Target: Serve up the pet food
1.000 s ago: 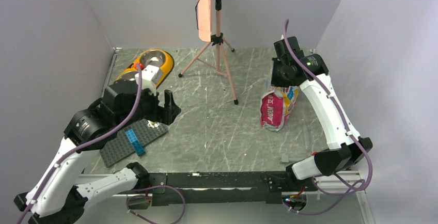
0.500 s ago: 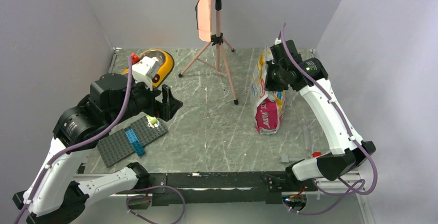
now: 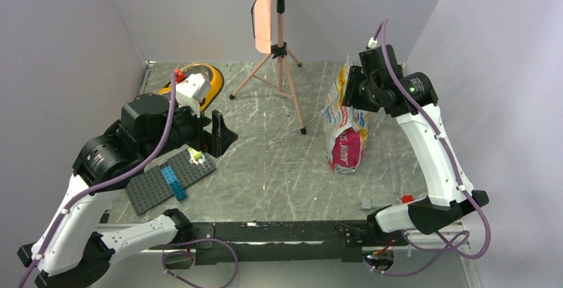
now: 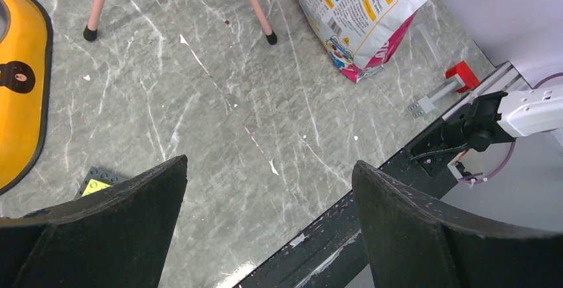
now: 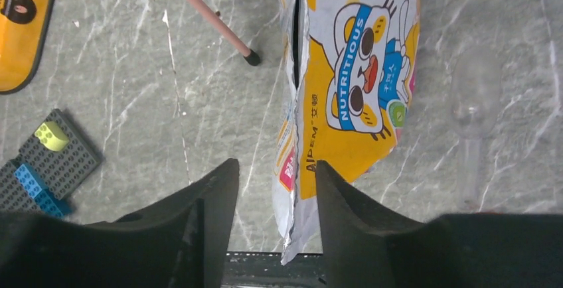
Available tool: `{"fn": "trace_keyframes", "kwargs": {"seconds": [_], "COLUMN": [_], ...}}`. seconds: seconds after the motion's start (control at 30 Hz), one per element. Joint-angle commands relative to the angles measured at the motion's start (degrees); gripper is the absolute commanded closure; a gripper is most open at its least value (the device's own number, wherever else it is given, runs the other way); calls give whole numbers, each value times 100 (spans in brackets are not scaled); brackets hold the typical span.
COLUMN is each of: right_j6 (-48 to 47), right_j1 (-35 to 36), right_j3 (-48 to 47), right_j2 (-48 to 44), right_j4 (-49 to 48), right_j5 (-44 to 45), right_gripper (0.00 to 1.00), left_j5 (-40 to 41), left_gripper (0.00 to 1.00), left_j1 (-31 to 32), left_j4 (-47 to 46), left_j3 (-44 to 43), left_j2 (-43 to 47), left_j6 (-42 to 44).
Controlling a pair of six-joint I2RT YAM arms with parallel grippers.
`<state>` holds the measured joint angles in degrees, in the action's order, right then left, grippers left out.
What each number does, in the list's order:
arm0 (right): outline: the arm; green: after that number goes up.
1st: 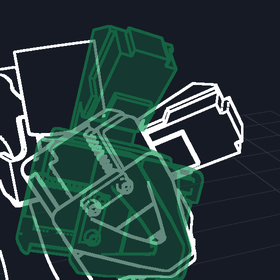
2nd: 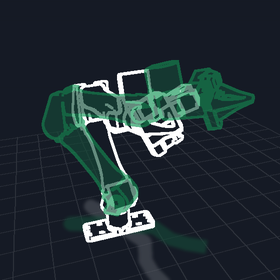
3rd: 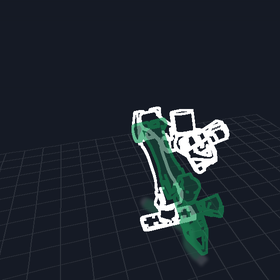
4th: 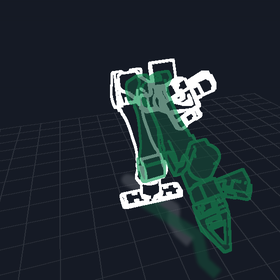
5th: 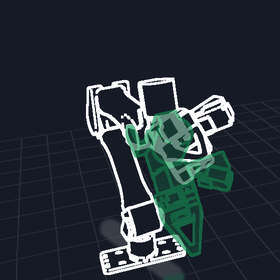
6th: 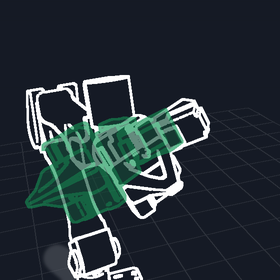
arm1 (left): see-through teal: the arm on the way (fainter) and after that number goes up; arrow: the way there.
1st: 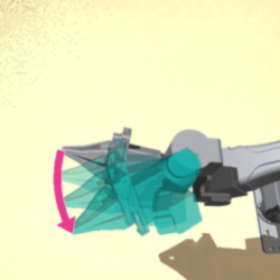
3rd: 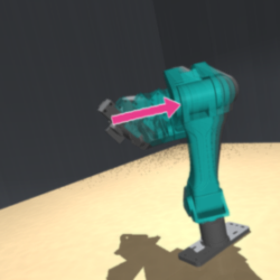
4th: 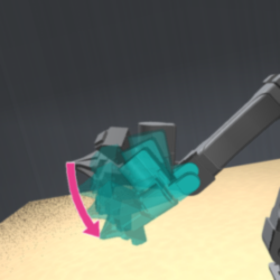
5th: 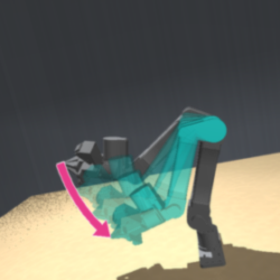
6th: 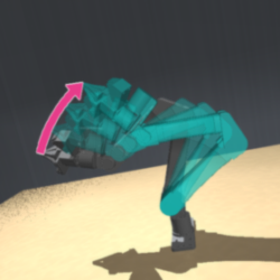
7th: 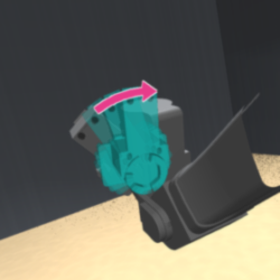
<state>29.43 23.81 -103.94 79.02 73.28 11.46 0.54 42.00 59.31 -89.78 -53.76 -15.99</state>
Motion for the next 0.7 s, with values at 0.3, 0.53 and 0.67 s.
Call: {"fn": "trace_keyframes", "kwargs": {"seconds": [0.3,0.53,0.67], "right_j6": [739,75,-260], "right_j1": [-1359,-3623,-4409], "right_j3": [-1504,1141,2528], "right_j2": [313,-305,-107], "right_j4": [1179,-71,-385], "right_j5": [1921,633,-170], "right_gripper": [33,32,30], "left_j5": [-175,-71,-71], "left_gripper": [2,1,1], "left_j1": [22,20,19], "left_j4": [-44,93,137], "left_j3": [-236,-175,-122], "left_j2": [-37,129,223], "left_j6": [-6,116,170]}}
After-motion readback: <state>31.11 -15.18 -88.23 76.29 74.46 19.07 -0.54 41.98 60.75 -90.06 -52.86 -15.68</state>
